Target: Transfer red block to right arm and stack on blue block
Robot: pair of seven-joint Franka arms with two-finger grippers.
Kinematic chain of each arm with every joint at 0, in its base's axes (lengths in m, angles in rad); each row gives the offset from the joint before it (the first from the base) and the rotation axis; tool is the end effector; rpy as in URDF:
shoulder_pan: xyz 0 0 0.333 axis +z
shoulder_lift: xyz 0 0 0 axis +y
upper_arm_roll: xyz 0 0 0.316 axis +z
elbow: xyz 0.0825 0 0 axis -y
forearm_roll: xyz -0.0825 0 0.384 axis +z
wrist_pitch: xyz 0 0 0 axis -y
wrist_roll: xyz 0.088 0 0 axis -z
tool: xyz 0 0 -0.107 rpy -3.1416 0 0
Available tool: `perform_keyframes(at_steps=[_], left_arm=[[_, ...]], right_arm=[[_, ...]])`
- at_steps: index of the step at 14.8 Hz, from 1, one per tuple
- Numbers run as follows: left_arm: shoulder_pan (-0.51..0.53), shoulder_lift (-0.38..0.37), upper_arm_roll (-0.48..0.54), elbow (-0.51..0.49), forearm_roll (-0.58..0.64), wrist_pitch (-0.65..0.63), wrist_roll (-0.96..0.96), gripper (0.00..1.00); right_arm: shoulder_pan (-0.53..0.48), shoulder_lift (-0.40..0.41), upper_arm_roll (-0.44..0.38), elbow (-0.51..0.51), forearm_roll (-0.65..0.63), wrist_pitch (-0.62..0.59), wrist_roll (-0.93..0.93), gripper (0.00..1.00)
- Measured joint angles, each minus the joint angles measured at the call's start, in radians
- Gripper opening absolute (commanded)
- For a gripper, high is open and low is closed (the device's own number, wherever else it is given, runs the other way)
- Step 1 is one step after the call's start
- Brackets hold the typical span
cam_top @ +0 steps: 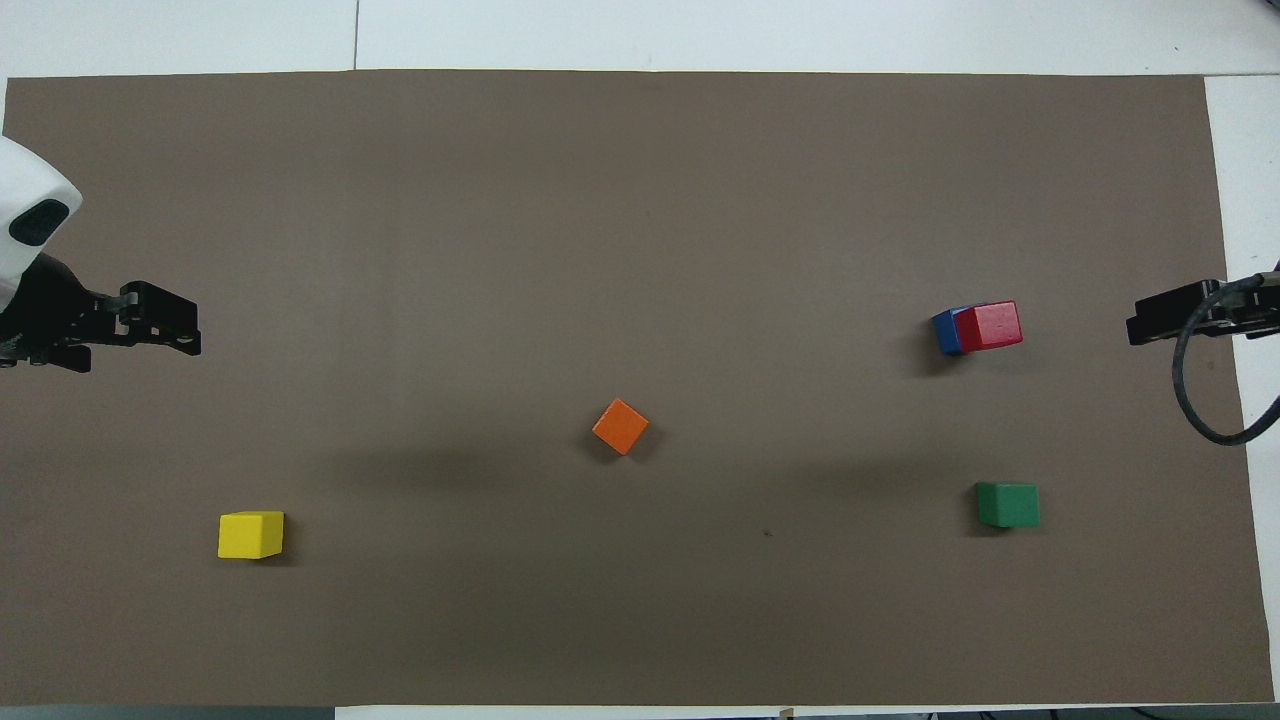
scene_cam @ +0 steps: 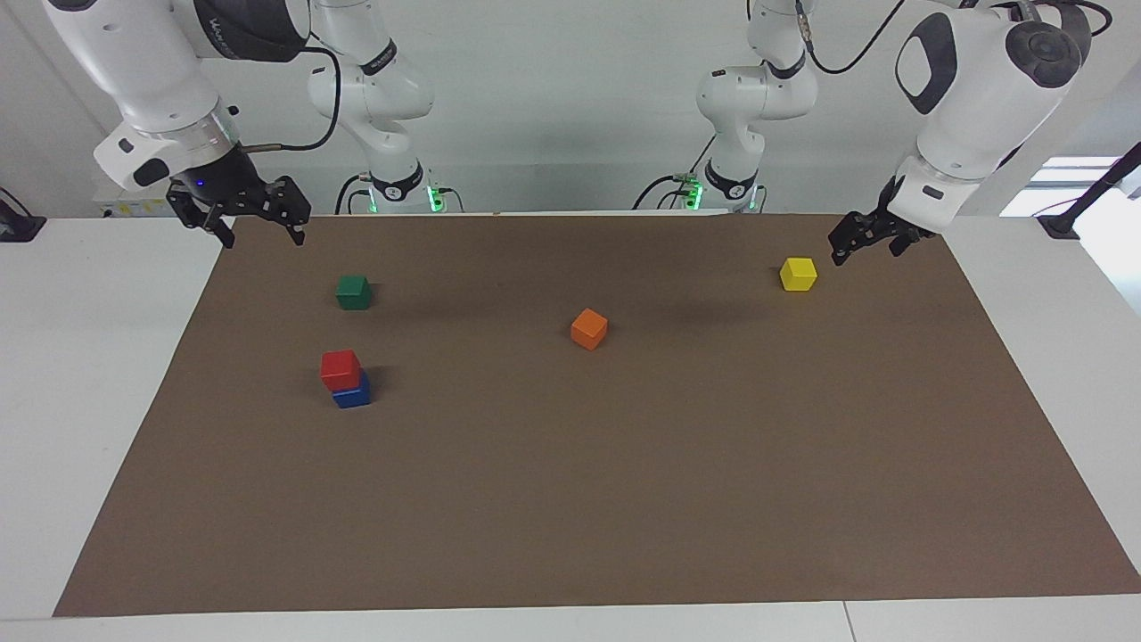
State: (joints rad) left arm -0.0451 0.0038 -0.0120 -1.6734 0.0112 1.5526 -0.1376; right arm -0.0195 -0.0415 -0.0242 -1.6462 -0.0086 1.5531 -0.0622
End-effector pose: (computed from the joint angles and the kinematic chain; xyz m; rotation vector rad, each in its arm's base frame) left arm 0.5475 -0.0301 0.5728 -3.1100 -0.1245 0.1916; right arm 0.5377 -0.0247 0.6102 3.1355 0.0292 -0.0815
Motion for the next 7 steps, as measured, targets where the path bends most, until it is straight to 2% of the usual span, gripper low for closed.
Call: perform_keyframes(at_steps=[7], left_arm=[[0.0, 0.0, 0.0, 0.001, 0.0, 0.069, 0.0, 1.0]], right_arm=[[0.0, 0.0, 0.0, -0.001, -0.001, 0.0, 0.0, 1.0]])
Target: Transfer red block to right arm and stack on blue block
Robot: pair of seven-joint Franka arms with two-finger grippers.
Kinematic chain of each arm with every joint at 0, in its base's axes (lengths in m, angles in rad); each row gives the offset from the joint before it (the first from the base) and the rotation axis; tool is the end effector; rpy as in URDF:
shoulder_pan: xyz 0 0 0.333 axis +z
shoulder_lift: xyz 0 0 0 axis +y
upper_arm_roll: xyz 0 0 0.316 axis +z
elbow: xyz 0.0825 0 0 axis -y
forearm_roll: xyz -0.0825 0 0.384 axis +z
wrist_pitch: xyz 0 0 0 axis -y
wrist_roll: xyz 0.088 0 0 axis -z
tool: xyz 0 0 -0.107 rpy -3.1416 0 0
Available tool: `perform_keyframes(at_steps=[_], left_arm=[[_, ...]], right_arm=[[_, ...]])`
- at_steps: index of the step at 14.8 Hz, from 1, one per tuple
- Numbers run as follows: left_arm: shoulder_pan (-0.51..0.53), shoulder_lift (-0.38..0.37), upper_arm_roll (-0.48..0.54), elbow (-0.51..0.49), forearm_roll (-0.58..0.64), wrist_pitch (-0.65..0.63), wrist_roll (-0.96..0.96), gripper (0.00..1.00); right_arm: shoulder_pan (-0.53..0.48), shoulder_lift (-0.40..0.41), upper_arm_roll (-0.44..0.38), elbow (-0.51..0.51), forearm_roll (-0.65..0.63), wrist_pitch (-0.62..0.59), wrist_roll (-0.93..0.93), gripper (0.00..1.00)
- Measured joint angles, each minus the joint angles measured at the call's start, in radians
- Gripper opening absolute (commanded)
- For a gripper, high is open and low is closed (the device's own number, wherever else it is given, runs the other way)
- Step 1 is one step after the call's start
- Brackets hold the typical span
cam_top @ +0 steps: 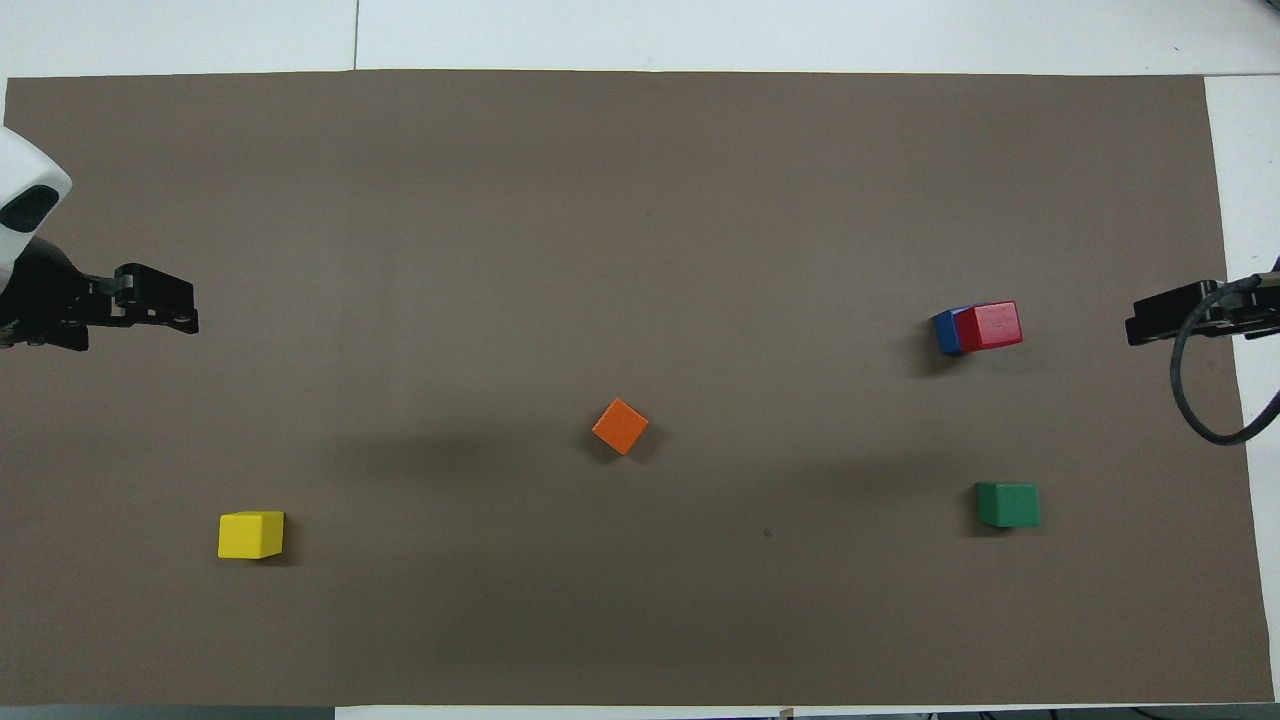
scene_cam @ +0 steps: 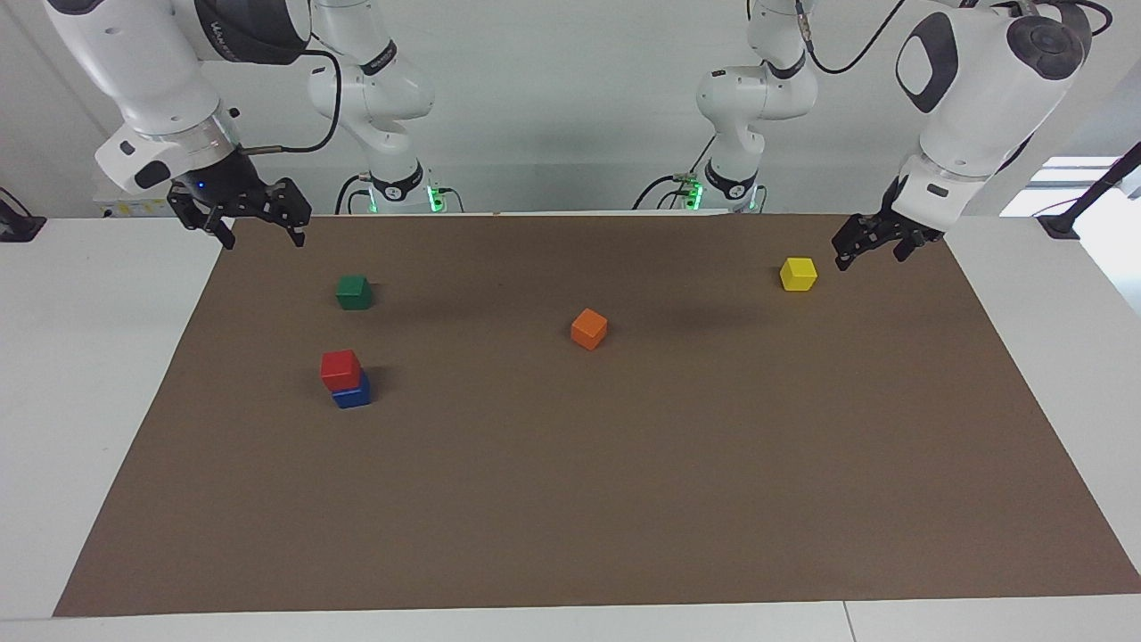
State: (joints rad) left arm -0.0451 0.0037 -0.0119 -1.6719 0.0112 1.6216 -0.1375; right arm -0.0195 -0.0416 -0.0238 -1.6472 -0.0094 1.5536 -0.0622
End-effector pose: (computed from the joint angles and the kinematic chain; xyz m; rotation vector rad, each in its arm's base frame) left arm 0.5555 -0.0305 0.5790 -3.1217 -0.1244 0.0823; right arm 0.5377 -0.0246 0.6098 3.1347 0.0298 -0.0821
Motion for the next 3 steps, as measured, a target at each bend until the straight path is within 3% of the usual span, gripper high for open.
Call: perform_keyframes(at_steps=[3], left_arm=[[0.001, 0.0, 0.001, 0.0, 0.0, 0.008, 0.0, 1.0]], right_arm=[[0.0, 0.0, 0.0, 0.0, 0.0, 0.0, 0.0, 1.0]])
